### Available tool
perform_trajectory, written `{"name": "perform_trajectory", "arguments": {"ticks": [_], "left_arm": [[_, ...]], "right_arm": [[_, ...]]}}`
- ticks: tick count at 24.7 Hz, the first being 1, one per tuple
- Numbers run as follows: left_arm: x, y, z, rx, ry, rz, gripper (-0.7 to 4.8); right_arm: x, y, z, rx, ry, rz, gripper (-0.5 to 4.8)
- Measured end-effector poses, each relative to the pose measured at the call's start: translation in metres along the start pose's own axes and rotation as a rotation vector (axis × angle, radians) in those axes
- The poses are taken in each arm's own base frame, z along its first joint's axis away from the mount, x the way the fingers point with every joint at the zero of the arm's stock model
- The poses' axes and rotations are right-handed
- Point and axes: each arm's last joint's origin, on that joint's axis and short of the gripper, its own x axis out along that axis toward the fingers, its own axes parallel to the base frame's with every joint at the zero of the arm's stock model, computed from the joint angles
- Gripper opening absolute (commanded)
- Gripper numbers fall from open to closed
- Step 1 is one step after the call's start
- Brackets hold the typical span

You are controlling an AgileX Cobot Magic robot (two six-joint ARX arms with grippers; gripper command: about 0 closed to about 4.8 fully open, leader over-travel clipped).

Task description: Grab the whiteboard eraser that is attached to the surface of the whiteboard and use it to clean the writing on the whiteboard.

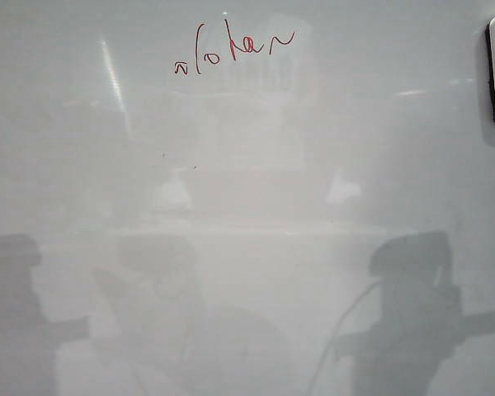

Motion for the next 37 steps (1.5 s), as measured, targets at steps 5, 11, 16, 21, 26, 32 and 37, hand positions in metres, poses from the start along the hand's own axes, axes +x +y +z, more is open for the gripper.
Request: {"name": "perform_trajectory", "arguments": {"ticks": [5,11,16,21,26,32,37], "left_arm": [[0.0,0.0,0.0,0.0,0.0,0.0,-0.05],[0.0,0.0,0.0,0.0,0.0,-0.001,-0.05],[0.0,0.0,0.0,-0.001,0.0,0.0,-0.05],[-0.005,-0.007,0.023,-0.169,-0.106,-0.258,-0.05],[-0.02,-0.013,0.066,-0.147,-0.201,-0.452,-0.05],[-0.071,-0.011,0.144,-0.144,-0.229,-0.479,-0.06],[-0.095,-0.011,0.163,-0.173,-0.182,-0.528,-0.05]], "right_arm": [[0.0,0.0,0.0,0.0,0.0,0.0,0.73],[0.0,0.0,0.0,0.0,0.0,0.0,0.73],[0.0,0.0,0.0,0.006,0.0,0.003,0.72],[-0.004,-0.001,0.025,0.189,-0.113,0.037,0.38],[-0.021,-0.007,0.082,0.191,-0.216,0.031,-0.09],[-0.07,-0.012,0.165,0.193,-0.117,0.05,-0.09],[-0.084,-0.011,0.185,0.188,-0.129,0.15,-0.08]]}}
